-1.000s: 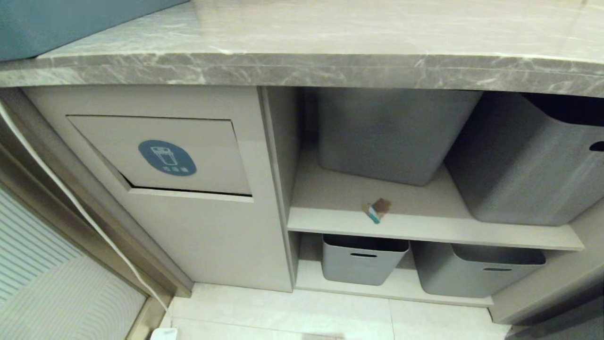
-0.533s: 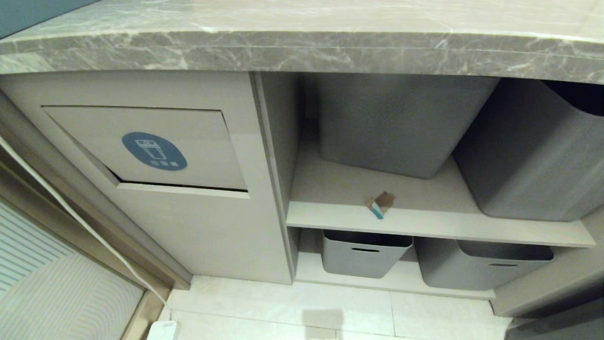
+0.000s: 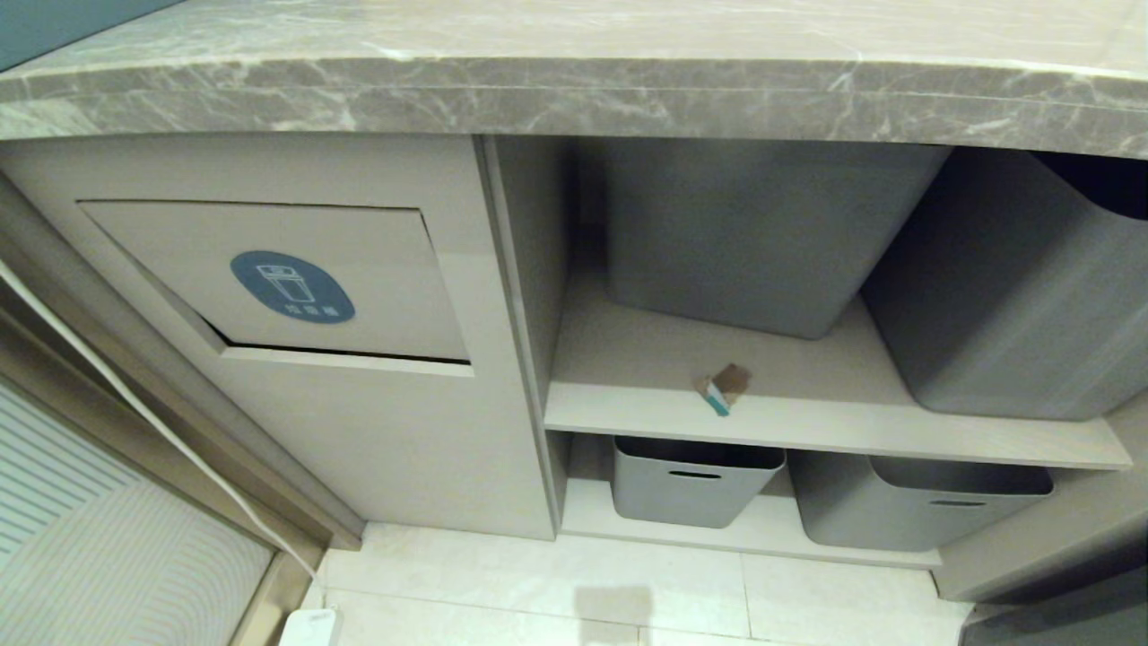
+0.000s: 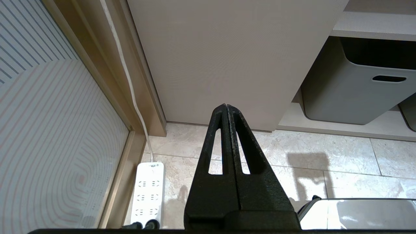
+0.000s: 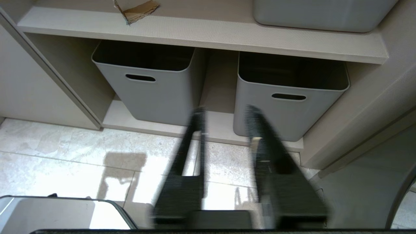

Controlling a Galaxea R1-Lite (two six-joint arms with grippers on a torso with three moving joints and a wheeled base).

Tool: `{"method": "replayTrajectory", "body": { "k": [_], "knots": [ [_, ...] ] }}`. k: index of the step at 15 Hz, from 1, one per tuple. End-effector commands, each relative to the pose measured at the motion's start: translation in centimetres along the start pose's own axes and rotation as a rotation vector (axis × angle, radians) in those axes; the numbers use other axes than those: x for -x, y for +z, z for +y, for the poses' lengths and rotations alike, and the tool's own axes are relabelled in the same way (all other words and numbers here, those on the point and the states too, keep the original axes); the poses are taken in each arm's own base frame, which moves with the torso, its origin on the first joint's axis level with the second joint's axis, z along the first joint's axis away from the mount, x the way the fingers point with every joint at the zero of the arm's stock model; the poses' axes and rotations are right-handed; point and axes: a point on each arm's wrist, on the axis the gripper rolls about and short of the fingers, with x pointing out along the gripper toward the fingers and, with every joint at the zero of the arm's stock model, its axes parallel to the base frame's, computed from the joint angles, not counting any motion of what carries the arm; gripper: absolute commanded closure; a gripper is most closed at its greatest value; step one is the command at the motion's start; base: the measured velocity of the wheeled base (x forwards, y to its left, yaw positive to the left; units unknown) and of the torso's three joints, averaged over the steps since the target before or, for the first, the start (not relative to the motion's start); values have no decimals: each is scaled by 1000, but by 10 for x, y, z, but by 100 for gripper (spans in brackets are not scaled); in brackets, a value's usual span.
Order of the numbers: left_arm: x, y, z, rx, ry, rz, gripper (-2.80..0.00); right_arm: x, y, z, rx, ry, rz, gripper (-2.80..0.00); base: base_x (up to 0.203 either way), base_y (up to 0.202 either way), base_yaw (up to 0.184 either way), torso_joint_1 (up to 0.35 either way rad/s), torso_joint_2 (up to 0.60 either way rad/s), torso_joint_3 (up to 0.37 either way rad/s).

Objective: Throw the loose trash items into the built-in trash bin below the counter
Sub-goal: Pick up the garbage

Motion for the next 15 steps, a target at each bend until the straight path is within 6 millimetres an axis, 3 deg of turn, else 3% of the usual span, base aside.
{"method": "replayTrajectory", "body": {
  "k": [1, 5, 8, 10, 12, 15],
  "knots": [
    [0, 0, 0, 0, 1, -2, 0, 0, 0, 0, 3, 1, -3, -280, 0, 0, 0, 0, 0, 0],
    [0, 0, 0, 0, 1, -2, 0, 1, 2, 0, 61, 19, -9, -280, 0, 0, 0, 0, 0, 0],
    [0, 0, 0, 0, 1, -2, 0, -3, 39, 2, 108, 113, 7, -280, 0, 0, 0, 0, 0, 0],
    [0, 0, 0, 0, 1, -2, 0, -28, 77, 3, 99, 154, 106, -280, 0, 0, 0, 0, 0, 0],
    [0, 0, 0, 0, 1, -2, 0, -66, 104, 3, 68, 193, 214, -280, 0, 0, 0, 0, 0, 0],
    [0, 0, 0, 0, 1, -2, 0, -121, 115, 7, 17, 315, 320, -280, 0, 0, 0, 0, 0, 0]
  ]
}}
